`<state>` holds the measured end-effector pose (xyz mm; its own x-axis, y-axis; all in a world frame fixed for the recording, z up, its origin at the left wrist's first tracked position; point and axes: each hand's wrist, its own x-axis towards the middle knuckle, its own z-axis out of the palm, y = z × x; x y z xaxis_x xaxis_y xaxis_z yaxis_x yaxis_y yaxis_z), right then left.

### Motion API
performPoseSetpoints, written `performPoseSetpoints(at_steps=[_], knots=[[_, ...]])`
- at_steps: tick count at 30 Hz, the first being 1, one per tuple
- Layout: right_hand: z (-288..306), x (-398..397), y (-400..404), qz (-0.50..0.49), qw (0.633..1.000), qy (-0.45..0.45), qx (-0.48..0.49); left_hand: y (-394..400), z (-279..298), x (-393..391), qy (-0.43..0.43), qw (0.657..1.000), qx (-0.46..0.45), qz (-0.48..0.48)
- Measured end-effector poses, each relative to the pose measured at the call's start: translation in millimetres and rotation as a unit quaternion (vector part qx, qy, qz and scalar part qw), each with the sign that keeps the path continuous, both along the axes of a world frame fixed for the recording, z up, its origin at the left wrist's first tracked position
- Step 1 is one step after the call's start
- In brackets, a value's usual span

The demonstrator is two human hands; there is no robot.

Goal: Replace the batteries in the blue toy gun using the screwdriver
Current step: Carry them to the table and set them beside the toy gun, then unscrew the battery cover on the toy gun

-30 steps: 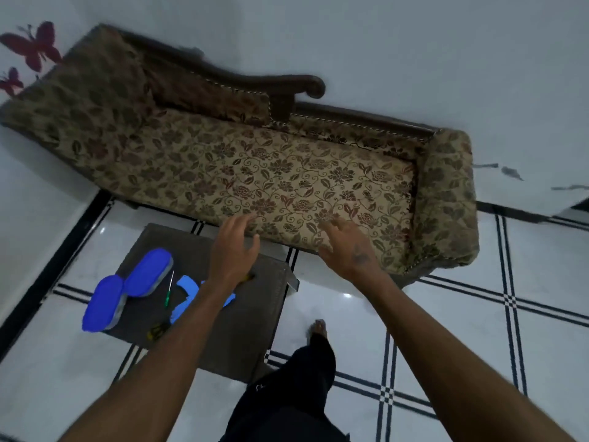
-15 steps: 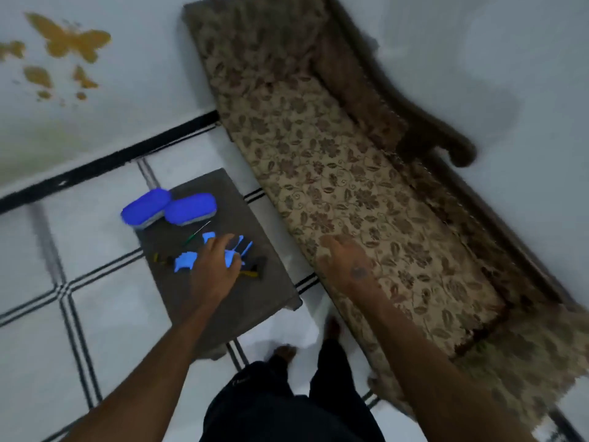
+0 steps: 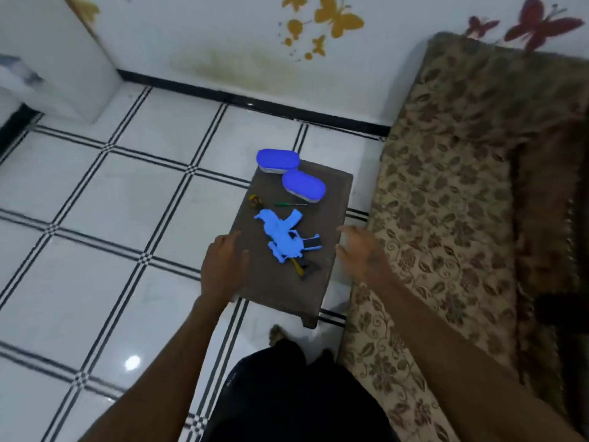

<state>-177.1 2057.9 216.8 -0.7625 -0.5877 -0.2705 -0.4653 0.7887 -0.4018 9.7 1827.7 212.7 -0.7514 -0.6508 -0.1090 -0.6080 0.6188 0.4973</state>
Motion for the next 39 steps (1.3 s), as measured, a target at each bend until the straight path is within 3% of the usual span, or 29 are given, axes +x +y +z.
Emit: performPoseSetpoints(at_steps=[7,19,25,30,34,39], knots=[[6.0,-23.4,-58.9,0.102,0.993,0.056,0.023,-18.6,-4.0,8.6,0.024,0.996,0.012,0.081],[-34.4,-91.4,-140.8,0.276,0.956,0.017,0.098,6.7,-44.5,-47.4,0.028,0.969,0.102,0.221],[-124.1,-141.7,-190.3,0.404,0.909,-0.026,0.098,31.6,-104.0,-106.7,0.006,0.923,0.132,0.36],[-214.4,-165.2,-212.9,0.495,0.867,-0.02,0.047,34.9,-182.9,-157.7,-0.02,0.911,0.121,0.394],[-259.8,-169.4,-221.3,0.509,0.86,-0.027,0.013,24.5,-242.8,-182.4,-0.027,0.922,0.099,0.374],[-328.3,-169.4,-230.4,0.512,0.859,-0.01,-0.031,25.4,-329.6,-178.7,-0.016,0.937,0.01,0.349]])
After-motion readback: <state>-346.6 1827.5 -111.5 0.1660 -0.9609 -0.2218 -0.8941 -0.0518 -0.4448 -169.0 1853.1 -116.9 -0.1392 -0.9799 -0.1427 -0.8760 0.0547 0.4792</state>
